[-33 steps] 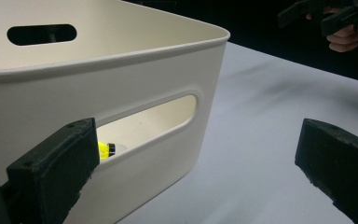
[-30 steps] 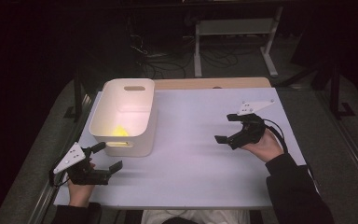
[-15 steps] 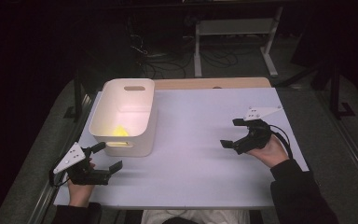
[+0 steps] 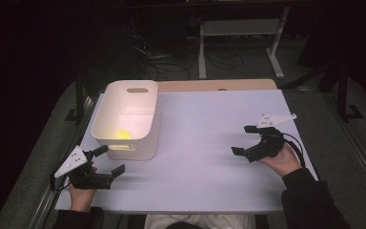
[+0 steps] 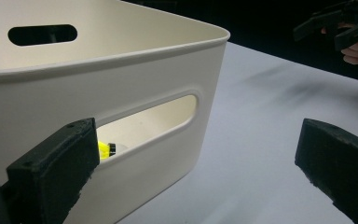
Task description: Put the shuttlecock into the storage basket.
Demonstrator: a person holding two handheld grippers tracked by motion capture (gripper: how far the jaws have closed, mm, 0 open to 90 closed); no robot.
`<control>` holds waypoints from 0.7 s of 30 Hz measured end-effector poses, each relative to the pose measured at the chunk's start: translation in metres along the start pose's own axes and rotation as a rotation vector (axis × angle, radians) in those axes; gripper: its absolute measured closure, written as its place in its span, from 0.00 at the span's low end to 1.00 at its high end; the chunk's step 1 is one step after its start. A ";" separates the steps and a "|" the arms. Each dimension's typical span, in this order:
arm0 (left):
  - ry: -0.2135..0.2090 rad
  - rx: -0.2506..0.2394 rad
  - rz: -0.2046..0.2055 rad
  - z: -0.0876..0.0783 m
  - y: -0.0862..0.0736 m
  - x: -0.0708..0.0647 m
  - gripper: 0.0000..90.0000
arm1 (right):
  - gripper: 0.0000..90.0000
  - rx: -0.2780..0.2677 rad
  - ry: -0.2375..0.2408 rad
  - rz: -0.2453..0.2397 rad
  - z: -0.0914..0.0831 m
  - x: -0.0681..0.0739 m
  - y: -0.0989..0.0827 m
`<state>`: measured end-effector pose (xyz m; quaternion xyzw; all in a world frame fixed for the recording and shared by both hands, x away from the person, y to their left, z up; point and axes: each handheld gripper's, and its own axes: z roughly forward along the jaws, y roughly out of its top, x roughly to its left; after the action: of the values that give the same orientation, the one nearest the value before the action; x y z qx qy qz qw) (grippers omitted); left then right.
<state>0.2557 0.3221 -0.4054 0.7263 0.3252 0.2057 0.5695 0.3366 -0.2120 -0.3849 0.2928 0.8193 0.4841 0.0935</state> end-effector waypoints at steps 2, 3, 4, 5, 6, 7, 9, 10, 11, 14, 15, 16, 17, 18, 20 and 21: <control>0.000 0.000 0.000 0.000 0.000 0.000 0.00 | 0.00 -0.006 -0.003 0.006 -0.003 0.000 -0.003; 0.000 0.000 0.000 0.000 0.000 0.000 0.00 | 0.00 -0.009 -0.006 0.010 -0.004 0.000 -0.005; 0.000 0.000 0.000 0.000 0.000 0.000 0.00 | 0.00 -0.012 -0.009 0.013 -0.005 0.000 -0.006; 0.000 -0.001 -0.002 0.000 0.000 0.000 0.00 | 0.00 -0.013 -0.011 0.013 -0.007 -0.001 -0.008; 0.000 -0.001 -0.002 0.000 0.000 0.000 0.00 | 0.00 -0.013 -0.011 0.018 -0.008 -0.001 -0.010; 0.001 0.000 -0.001 0.000 0.000 0.000 0.00 | 0.00 -0.015 -0.014 0.021 -0.009 -0.001 -0.012; 0.000 0.001 -0.001 0.000 0.000 0.000 0.00 | 0.00 -0.016 -0.018 0.028 -0.012 -0.002 -0.016; 0.001 0.002 -0.001 0.000 0.000 0.000 0.00 | 0.00 -0.018 -0.019 0.035 -0.013 -0.002 -0.018; 0.001 0.002 0.000 0.000 0.000 0.000 0.00 | 0.00 -0.019 -0.020 0.040 -0.015 -0.002 -0.020; 0.001 0.003 0.000 0.000 0.000 0.000 0.00 | 0.00 -0.024 -0.031 0.047 -0.019 -0.003 -0.026; 0.001 0.003 0.000 0.000 0.000 0.000 0.00 | 0.00 -0.025 -0.033 0.050 -0.020 -0.003 -0.027; 0.001 0.003 0.000 0.000 0.000 0.000 0.00 | 0.00 -0.026 -0.036 0.053 -0.021 -0.003 -0.029; 0.002 0.003 0.000 0.000 0.000 0.000 0.00 | 0.00 -0.028 -0.038 0.053 -0.023 -0.003 -0.031; 0.002 0.003 -0.001 0.000 0.000 0.000 0.00 | 0.00 -0.029 -0.039 0.056 -0.024 -0.003 -0.032; 0.002 0.003 -0.001 0.000 0.000 0.000 0.00 | 0.00 -0.030 -0.043 0.061 -0.026 -0.003 -0.035; 0.002 0.004 -0.001 0.000 0.000 -0.001 0.00 | 0.00 -0.032 -0.046 0.064 -0.027 -0.003 -0.037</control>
<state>0.2553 0.3217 -0.4057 0.7270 0.3268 0.2055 0.5679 0.3132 -0.2470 -0.4028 0.3281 0.7994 0.4930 0.1013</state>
